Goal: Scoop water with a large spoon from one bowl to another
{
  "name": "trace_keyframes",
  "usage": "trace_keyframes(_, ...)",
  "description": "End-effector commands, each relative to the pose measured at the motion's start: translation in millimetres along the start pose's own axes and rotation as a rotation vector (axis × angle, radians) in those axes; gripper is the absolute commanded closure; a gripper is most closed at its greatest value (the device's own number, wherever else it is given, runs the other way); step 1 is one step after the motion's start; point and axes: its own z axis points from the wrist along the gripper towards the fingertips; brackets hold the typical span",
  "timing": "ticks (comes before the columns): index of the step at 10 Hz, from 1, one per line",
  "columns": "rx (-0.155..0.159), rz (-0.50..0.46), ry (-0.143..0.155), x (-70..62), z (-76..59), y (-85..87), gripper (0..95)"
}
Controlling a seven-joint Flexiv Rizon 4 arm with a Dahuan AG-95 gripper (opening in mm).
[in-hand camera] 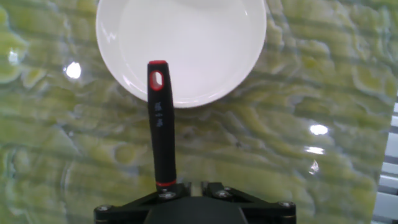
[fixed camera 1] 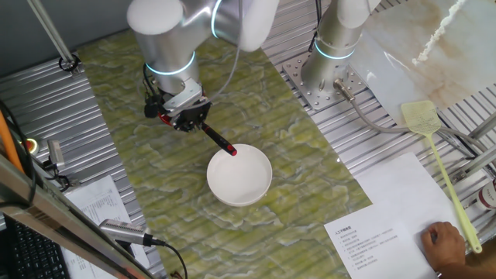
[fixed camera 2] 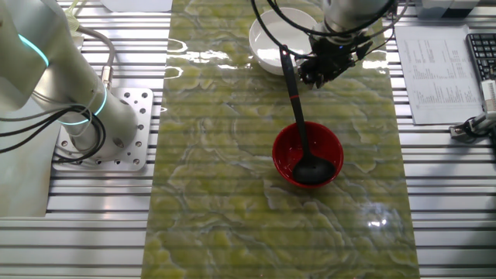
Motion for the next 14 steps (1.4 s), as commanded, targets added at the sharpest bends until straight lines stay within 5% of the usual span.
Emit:
trace_keyframes(1,0.002,0.075,0.009,0.7,-1.2,1.4,95.0)
trace_keyframes(2,0.012,0.075,0.004,0.7,-1.2,1.4,76.0)
trace_keyframes(5,0.064,0.105,-0.011,0.7,-1.2,1.4,76.0)
trace_keyframes(8,0.055,0.029,-0.033,-9.6,-3.7,6.6,76.0)
trace_keyframes(9,0.054,0.036,-0.027,-13.9,-4.3,10.7,57.0)
trace_keyframes(10,0.06,0.033,-0.014,-21.0,-2.5,16.0,76.0)
trace_keyframes(14,0.074,-0.026,-0.028,-20.5,6.5,30.5,76.0)
